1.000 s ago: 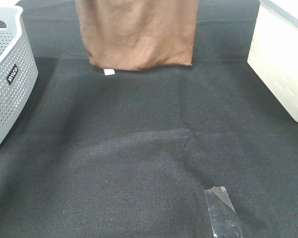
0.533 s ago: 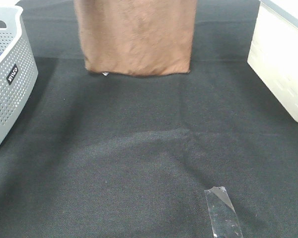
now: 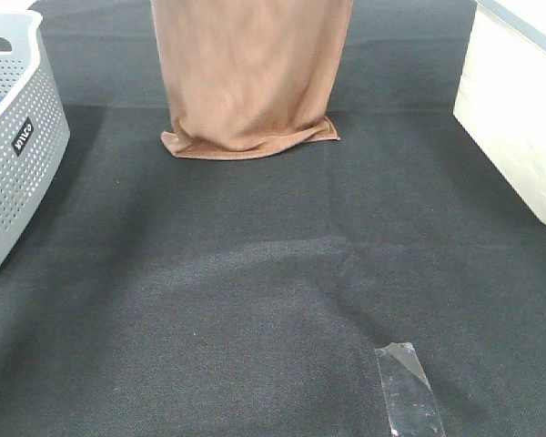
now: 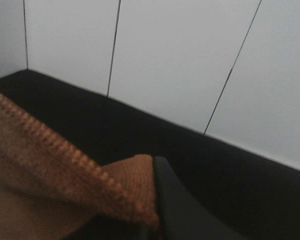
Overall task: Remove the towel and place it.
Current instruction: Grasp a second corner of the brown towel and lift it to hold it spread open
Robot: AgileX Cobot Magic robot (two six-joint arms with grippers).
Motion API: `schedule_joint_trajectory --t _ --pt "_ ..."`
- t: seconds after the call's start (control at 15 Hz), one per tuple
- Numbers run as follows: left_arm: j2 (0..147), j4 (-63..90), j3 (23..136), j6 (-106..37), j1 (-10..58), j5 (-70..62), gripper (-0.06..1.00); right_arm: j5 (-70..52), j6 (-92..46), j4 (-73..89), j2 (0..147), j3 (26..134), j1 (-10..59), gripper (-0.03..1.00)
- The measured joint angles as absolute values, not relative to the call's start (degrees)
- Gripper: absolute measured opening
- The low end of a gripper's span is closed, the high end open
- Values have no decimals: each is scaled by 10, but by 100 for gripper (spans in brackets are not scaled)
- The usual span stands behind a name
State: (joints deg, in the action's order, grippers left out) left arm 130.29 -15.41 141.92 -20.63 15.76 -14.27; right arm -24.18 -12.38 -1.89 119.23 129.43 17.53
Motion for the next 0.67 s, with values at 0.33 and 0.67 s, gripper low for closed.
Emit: schedule_joint_trajectory --t 0.33,0.67 --pt "1250 -95 1419 -202 186 -493 0 -494 -127 3 1145 1295 175 0" --pt "1201 -39 1423 -163 189 -626 0 -615 -144 27 1127 1299 175 0"
